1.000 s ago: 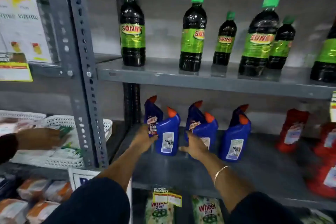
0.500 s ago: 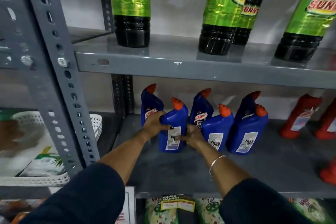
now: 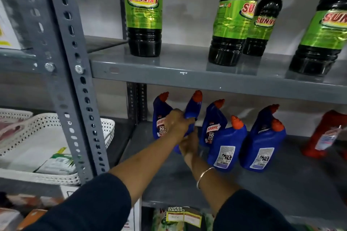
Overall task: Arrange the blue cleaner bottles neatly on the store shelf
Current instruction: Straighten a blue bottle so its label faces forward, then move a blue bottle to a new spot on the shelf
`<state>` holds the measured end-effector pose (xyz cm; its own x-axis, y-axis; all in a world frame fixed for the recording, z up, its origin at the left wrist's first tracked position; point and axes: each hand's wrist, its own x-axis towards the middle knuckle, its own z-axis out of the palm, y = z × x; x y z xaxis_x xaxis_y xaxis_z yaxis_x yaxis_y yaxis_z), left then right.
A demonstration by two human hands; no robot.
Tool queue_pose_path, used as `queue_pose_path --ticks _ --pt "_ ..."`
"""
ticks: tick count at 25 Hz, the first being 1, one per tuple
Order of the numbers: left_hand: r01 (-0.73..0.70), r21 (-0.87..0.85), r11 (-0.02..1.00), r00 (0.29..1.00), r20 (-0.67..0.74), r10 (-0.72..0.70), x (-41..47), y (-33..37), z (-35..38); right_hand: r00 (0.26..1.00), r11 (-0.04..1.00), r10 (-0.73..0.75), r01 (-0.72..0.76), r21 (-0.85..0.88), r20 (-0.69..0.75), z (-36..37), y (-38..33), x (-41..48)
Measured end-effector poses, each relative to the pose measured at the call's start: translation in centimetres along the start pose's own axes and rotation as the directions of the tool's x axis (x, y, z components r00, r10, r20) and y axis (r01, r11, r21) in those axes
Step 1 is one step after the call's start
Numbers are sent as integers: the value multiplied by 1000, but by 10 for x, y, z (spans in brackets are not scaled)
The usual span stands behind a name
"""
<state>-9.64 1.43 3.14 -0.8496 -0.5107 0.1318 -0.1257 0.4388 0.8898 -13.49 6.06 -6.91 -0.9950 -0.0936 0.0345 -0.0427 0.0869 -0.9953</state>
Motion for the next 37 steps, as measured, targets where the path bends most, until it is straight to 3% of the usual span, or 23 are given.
queue_pose_path --ticks 4,6,9,14,19,23,26,28,29,31,33,34,35,37 --pt "83 -329 941 985 171 -27 28 -27 -25 981 996 76 -84 40 178 -22 -23 2" --pt "117 -361 925 956 294 -6 35 -54 -38 940 994 103 -104 -15 325 -32 -28 6" --pt "141 -301 943 875 483 23 31 -78 -46 883 992 108 -67 -105 457 -38 -20 12" --pt "7 -146 989 889 454 61 29 -96 -40 882 990 132 -91 -111 453 -31 8 10" --pt "-7 -132 991 889 452 67 26 -99 -39 875 986 168 -143 -90 454 -27 13 8" --pt "21 -93 995 842 538 33 24 -92 -45 860 981 164 -90 -173 483 -34 8 6" --pt "17 -239 971 917 391 80 20 -73 -43 926 953 -2 116 -279 377 -49 -4 -1" --pt "-147 -242 959 970 152 187 15 -50 -37 948 838 -159 278 -470 276 -63 -14 -12" --pt "-263 -151 953 962 32 270 13 -40 -31 934 743 -243 353 -568 263 -72 -17 -19" --pt "-463 155 873 869 -116 481 0 -22 -16 870 527 -394 479 -702 298 -91 -15 -34" --pt "-593 448 669 694 -136 707 -12 -13 10 833 387 -499 461 -799 239 -116 0 -41" --pt "-625 508 593 643 -97 760 -18 -10 25 851 408 -499 398 -822 164 -129 7 -42" --pt "-654 472 590 656 -34 754 -24 -7 39 876 480 -478 324 -815 66 -142 13 -40" --pt "-615 229 754 788 157 595 -27 -5 66 934 694 -337 162 -701 -118 -158 22 -35"
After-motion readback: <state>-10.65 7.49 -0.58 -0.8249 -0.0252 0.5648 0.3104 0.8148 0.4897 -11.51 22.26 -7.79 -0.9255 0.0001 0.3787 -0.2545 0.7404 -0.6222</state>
